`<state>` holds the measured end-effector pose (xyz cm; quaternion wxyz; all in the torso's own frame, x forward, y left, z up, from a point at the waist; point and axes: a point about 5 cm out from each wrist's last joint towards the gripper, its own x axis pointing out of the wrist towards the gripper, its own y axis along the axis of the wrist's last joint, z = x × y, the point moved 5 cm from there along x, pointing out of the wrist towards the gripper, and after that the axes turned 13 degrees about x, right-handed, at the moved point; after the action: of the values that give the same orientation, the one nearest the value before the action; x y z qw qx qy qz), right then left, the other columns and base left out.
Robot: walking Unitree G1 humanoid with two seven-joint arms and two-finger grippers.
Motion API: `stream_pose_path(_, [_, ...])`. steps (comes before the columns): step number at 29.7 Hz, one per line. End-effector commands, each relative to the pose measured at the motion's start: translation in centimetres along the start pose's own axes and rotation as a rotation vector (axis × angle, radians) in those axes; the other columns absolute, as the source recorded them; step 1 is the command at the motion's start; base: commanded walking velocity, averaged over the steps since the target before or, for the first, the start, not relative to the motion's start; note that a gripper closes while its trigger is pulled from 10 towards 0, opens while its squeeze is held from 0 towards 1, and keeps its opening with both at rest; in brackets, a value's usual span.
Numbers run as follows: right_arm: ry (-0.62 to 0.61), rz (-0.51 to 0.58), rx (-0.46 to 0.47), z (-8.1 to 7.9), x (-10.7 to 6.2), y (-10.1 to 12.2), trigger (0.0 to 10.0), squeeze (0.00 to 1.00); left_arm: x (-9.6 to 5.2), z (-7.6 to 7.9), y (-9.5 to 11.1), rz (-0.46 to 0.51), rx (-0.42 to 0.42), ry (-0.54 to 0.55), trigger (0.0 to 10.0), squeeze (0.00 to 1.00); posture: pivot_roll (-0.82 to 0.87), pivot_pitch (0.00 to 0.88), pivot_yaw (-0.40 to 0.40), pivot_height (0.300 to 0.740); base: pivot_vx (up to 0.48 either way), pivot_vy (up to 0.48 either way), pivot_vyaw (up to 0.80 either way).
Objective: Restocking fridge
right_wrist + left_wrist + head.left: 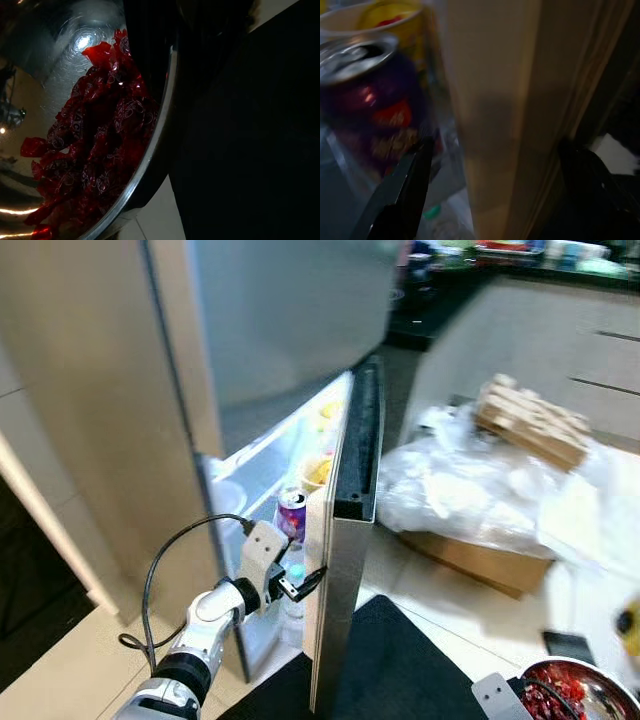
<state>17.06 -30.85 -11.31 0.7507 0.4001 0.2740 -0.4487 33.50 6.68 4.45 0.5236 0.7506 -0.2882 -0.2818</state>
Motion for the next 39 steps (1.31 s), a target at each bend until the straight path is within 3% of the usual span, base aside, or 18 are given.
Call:
stream_pose_path(1, [-0.021,0.013,0.007,0.5,0.1,0.4,10.0,0.0,0.2,-0.1,0.0,-0.01,0.014,0.013,10.0,0.0,-0.03,0.0,-0.022,0.74,0.0,0.0,-0.8])
stream_pose_path(6, [-0.022,0.013,0.008,0.5,0.1,0.4,10.0,0.0,0.4,-0.1,0.1,-0.004,0.018,0.016,10.0,0.0,-0.03,0.0,-0.022,0.74,0.0,0.0,-0.8])
stream_pose_path(21, [-0.033,0.009,0.015,0.7,0.1,0.4,10.0,0.0,2.1,3.3,1.6,0.075,-0.001,-0.075,10.0,0.0,-0.03,0.0,-0.022,0.74,0.0,0.0,-0.8])
stream_pose_path(31, [-0.027,0.013,0.006,0.6,0.1,0.4,10.0,0.0,1.9,3.2,1.2,0.065,0.0,-0.068,10.0,0.0,-0.03,0.0,-0.022,0.74,0.0,0.0,-0.8])
stream_pose_path(39, [-0.022,0.034,-0.014,0.4,0.1,0.9,10.0,0.0,-0.1,2.7,-1.9,-0.057,-0.01,-0.025,10.0,0.0,-0.03,0.0,-0.022,0.74,0.0,0.0,0.0])
